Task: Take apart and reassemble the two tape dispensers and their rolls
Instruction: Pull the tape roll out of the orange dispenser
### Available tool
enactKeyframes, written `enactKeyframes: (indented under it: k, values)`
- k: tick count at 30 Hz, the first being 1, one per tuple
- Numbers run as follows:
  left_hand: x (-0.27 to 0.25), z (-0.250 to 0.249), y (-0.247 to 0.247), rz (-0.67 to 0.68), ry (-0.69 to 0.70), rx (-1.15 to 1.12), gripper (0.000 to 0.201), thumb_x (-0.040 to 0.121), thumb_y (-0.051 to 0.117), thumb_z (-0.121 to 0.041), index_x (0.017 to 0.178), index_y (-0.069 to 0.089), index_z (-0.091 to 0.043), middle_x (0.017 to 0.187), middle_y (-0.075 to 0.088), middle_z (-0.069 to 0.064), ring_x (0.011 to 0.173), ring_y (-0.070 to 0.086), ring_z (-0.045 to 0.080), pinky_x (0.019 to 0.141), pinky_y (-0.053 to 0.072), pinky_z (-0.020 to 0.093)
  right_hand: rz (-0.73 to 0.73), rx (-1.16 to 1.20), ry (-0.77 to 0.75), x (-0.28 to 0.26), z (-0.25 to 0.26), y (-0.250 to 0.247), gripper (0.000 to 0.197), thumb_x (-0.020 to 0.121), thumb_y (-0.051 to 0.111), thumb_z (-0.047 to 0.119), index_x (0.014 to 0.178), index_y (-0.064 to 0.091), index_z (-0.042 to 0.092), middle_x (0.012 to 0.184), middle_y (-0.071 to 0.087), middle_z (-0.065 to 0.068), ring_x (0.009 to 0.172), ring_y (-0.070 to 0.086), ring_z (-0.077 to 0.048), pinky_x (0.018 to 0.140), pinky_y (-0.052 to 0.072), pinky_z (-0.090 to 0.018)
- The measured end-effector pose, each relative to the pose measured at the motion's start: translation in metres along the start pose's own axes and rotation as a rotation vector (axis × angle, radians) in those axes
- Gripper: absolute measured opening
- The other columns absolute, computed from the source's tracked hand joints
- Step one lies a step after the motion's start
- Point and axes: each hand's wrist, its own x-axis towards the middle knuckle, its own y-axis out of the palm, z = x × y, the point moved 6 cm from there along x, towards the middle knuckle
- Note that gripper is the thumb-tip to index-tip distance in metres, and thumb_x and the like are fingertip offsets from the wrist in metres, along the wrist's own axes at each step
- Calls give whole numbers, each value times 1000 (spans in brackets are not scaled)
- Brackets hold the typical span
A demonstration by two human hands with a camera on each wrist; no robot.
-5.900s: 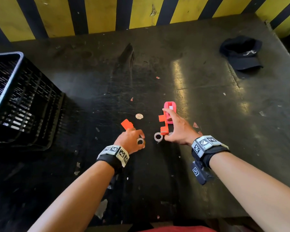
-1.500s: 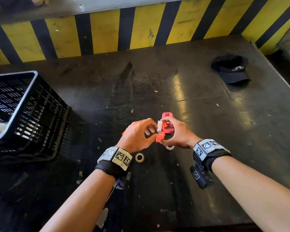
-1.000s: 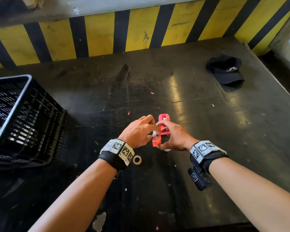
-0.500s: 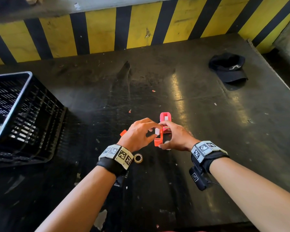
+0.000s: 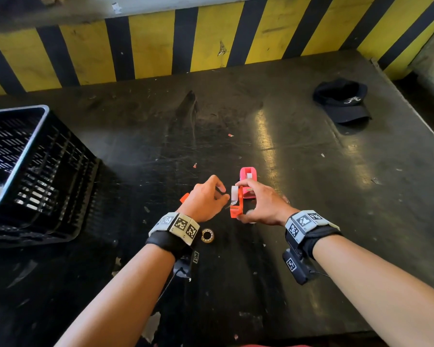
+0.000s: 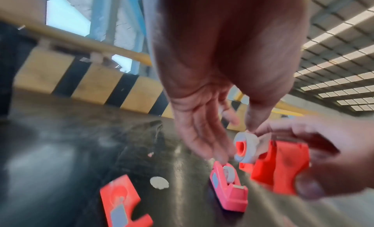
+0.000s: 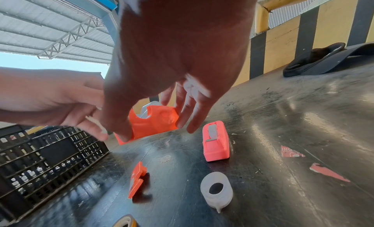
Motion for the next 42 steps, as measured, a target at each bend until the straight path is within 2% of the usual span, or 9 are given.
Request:
enactKeyframes:
  k: [4, 7, 12, 16, 19, 21, 28, 35, 42]
  values:
    - [2, 2, 8, 115, -148, -180, 26, 101, 61, -30, 121, 50, -19, 102, 78, 4, 90, 76, 16, 74, 62, 30, 4, 9, -19, 0, 1, 4, 83, 70, 91, 26, 140, 47, 25, 127, 59, 0, 115, 57, -15, 89, 40, -24]
    - [2, -2, 11, 167, -161, -178, 29, 99, 65, -28, 122, 49, -21, 102, 78, 6, 88, 78, 15, 76, 64, 31, 8, 6, -23, 0, 0, 6, 84, 70, 91, 26, 140, 46, 24, 130, 58, -1, 116, 55, -15, 91, 40, -28]
    - [0, -3, 12, 174, -177, -189, 32, 95, 70, -21, 121, 52, -19, 97, 80, 7, 84, 78, 14, 76, 63, 30, 5, 8, -24, -1, -3, 7, 84, 69, 91, 25, 140, 46, 25, 131, 57, 0, 116, 54, -15, 92, 41, -29]
    - [-3, -5, 16, 193, -152, -136, 29, 93, 72, -18, 115, 54, -20, 102, 79, 10, 95, 76, 21, 89, 63, 38, 4, 8, -27, -1, -5, 8, 84, 69, 91, 27, 140, 46, 24, 132, 57, -1, 116, 54, -14, 92, 40, -28]
    - [-3, -3, 13, 132, -151, -212, 32, 92, 73, -13, 119, 55, -17, 94, 76, 4, 85, 73, 15, 79, 63, 33, 5, 13, -31, -1, -7, 9, 85, 69, 91, 27, 141, 46, 24, 134, 57, -2, 118, 55, -15, 93, 40, -29]
    - [-4, -3, 13, 134, -146, -207, 35, 92, 73, -13, 122, 56, -18, 91, 75, -3, 85, 73, 11, 76, 60, 27, 7, 11, -33, -2, -9, 10, 85, 69, 91, 28, 141, 46, 24, 134, 57, -2, 120, 56, -17, 94, 41, -30]
    - [-9, -9, 7, 20, -155, -357, 44, 84, 81, -11, 122, 60, -20, 105, 68, 4, 76, 67, 11, 62, 56, 22, -32, 0, -23, -2, -17, 9, 88, 64, 92, 28, 140, 47, 26, 133, 58, 1, 119, 57, -17, 93, 42, -29]
    - [-19, 0, 20, -41, -297, -566, 55, 82, 84, -9, 127, 54, -18, 113, 62, 7, 85, 65, 13, 64, 59, 24, -46, 4, -43, 2, -12, 8, 87, 65, 92, 32, 139, 46, 27, 133, 58, -1, 120, 56, -18, 92, 45, -32]
    - [-27, 11, 31, -34, -385, -698, 46, 83, 82, -5, 122, 58, -15, 113, 65, 12, 94, 71, 20, 82, 63, 34, -63, 29, -43, -3, -16, 9, 87, 66, 93, 33, 139, 46, 27, 132, 59, -1, 117, 57, -17, 91, 42, -29]
